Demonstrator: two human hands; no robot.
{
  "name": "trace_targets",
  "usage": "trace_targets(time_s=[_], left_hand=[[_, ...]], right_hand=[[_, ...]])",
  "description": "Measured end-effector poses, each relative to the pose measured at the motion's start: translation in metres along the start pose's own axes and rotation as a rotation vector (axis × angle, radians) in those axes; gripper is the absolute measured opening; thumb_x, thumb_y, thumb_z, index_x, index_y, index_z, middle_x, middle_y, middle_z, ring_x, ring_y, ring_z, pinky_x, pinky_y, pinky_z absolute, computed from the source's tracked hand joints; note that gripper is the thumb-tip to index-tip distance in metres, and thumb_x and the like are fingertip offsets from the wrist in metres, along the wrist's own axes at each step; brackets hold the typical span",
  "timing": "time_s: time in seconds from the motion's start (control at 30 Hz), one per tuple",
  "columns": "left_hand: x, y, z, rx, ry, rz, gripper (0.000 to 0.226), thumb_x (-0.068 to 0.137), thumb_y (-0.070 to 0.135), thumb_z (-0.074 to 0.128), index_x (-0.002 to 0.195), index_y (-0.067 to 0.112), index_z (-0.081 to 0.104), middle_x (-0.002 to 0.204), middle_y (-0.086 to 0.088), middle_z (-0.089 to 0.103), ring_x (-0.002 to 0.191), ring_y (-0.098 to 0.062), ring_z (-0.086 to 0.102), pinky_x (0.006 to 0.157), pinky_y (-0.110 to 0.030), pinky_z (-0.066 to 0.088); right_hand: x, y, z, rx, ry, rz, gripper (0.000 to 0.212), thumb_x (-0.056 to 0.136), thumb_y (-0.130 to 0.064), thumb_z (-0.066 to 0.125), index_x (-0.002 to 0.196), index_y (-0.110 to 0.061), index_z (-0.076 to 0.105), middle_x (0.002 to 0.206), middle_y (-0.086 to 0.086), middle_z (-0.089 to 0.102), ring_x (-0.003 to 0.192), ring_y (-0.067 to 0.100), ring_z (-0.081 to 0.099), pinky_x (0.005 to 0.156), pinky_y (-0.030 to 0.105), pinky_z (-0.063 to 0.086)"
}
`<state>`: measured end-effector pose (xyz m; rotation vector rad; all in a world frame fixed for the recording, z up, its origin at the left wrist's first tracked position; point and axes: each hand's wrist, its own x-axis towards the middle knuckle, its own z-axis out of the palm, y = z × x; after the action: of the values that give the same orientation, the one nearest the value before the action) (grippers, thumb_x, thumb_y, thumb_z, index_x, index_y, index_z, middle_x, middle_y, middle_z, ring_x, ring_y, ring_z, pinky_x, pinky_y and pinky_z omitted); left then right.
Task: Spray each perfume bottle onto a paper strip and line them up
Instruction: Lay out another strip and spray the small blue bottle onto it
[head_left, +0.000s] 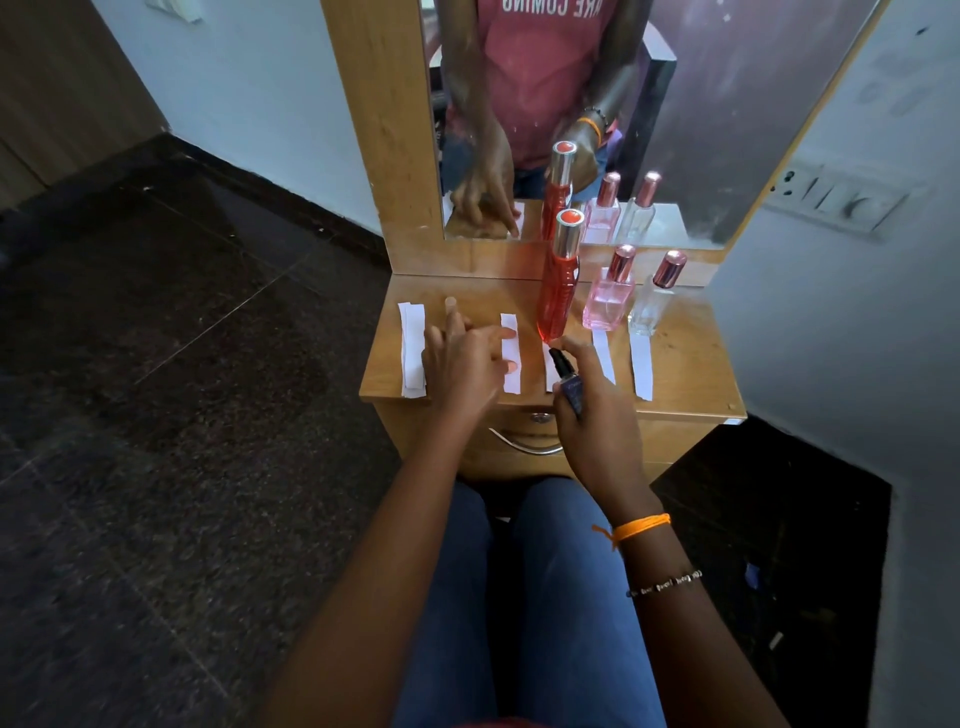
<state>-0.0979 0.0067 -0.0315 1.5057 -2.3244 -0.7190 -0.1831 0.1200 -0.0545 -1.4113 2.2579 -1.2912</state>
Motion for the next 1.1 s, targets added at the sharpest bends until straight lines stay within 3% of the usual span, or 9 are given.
trace_targets(time_s=[0.17, 0.3, 0.4, 0.5, 0.63, 0.77, 0.9, 1.03, 1.1], left_hand=[[0.005, -0.004, -0.001, -0.045, -0.022, 0.006, 0.053, 0.08, 0.032, 0.069, 0.129, 0.032, 0.05, 0.152, -0.01, 0.022, 0.128, -0.034, 0.028, 0.1, -0.041, 0.032], [0.017, 0.001, -0.009, -0.113, 0.202, -0.052, 0.064, 0.084, 0.026, 0.063, 0.14, 0.024, 0.032, 0.142, -0.012, 0.034, 0.131, -0.034, 0.029, 0.103, -0.044, 0.032], [0.032, -0.002, -0.015, 0.004, 0.311, -0.072, 0.048, 0.088, 0.015, 0.058, 0.133, 0.014, 0.042, 0.138, -0.013, 0.039, 0.127, -0.033, 0.034, 0.103, -0.042, 0.032], [0.041, -0.008, -0.015, 0.125, 0.286, -0.072, 0.026, 0.09, 0.013, 0.055, 0.115, 0.006, 0.059, 0.129, -0.014, 0.051, 0.122, -0.033, 0.042, 0.101, -0.042, 0.035], [0.042, -0.011, -0.021, 0.029, 0.291, 0.031, 0.016, 0.089, 0.014, 0.059, 0.097, 0.004, 0.068, 0.107, -0.011, 0.066, 0.104, -0.026, 0.057, 0.09, -0.035, 0.046], [0.022, 0.001, -0.032, -0.489, 0.061, 0.121, 0.01, 0.084, 0.023, 0.064, 0.088, 0.015, 0.07, 0.083, 0.006, 0.067, 0.075, 0.004, 0.059, 0.065, -0.003, 0.042], [0.002, 0.004, -0.028, -0.663, -0.161, 0.135, 0.014, 0.085, 0.027, 0.063, 0.082, 0.016, 0.07, 0.076, 0.003, 0.067, 0.077, -0.004, 0.062, 0.077, -0.021, 0.047], [-0.004, 0.001, -0.025, -0.66, -0.208, 0.132, 0.015, 0.085, 0.026, 0.063, 0.084, 0.014, 0.072, 0.087, -0.008, 0.072, 0.086, -0.012, 0.064, 0.083, -0.027, 0.047], [-0.006, -0.001, -0.026, -0.638, -0.205, 0.124, 0.013, 0.085, 0.027, 0.063, 0.084, 0.018, 0.072, 0.089, -0.01, 0.071, 0.086, -0.012, 0.063, 0.084, -0.028, 0.047]], right_hand=[[-0.001, 0.0, 0.002, 0.011, -0.006, -0.026, 0.057, 0.083, 0.001, 0.053, 0.13, -0.029, 0.043, 0.1, 0.004, 0.068, 0.081, 0.028, 0.063, 0.062, 0.032, 0.047], [-0.002, -0.002, 0.003, 0.016, -0.028, -0.025, 0.057, 0.084, 0.0, 0.054, 0.131, -0.031, 0.041, 0.095, -0.004, 0.062, 0.083, 0.024, 0.062, 0.064, 0.029, 0.044], [-0.003, -0.004, 0.004, 0.01, -0.046, -0.036, 0.059, 0.085, -0.002, 0.055, 0.131, -0.034, 0.039, 0.104, 0.001, 0.065, 0.09, 0.025, 0.062, 0.067, 0.032, 0.048], [-0.003, -0.006, 0.005, -0.002, -0.047, -0.068, 0.058, 0.084, -0.003, 0.056, 0.13, -0.034, 0.04, 0.112, 0.002, 0.065, 0.094, 0.027, 0.061, 0.069, 0.031, 0.048], [-0.004, -0.008, 0.006, 0.011, -0.055, -0.062, 0.058, 0.084, -0.002, 0.055, 0.129, -0.034, 0.04, 0.117, 0.002, 0.064, 0.097, 0.028, 0.062, 0.073, 0.042, 0.054], [-0.003, -0.01, 0.008, 0.12, -0.051, -0.043, 0.057, 0.086, -0.001, 0.054, 0.132, -0.033, 0.04, 0.121, 0.0, 0.061, 0.1, 0.02, 0.059, 0.078, 0.033, 0.05], [-0.004, -0.013, 0.009, 0.212, -0.065, -0.045, 0.059, 0.088, 0.001, 0.054, 0.138, -0.027, 0.038, 0.116, -0.012, 0.053, 0.093, -0.003, 0.048, 0.075, 0.001, 0.038], [-0.008, -0.013, 0.011, 0.255, -0.08, 0.051, 0.049, 0.089, -0.001, 0.053, 0.13, -0.021, 0.033, 0.089, -0.006, 0.056, 0.065, 0.006, 0.051, 0.063, 0.024, 0.042], [-0.008, -0.012, 0.012, 0.275, -0.071, 0.069, 0.046, 0.089, -0.002, 0.053, 0.125, -0.021, 0.031, 0.08, -0.01, 0.052, 0.06, 0.005, 0.05, 0.059, 0.023, 0.04]])
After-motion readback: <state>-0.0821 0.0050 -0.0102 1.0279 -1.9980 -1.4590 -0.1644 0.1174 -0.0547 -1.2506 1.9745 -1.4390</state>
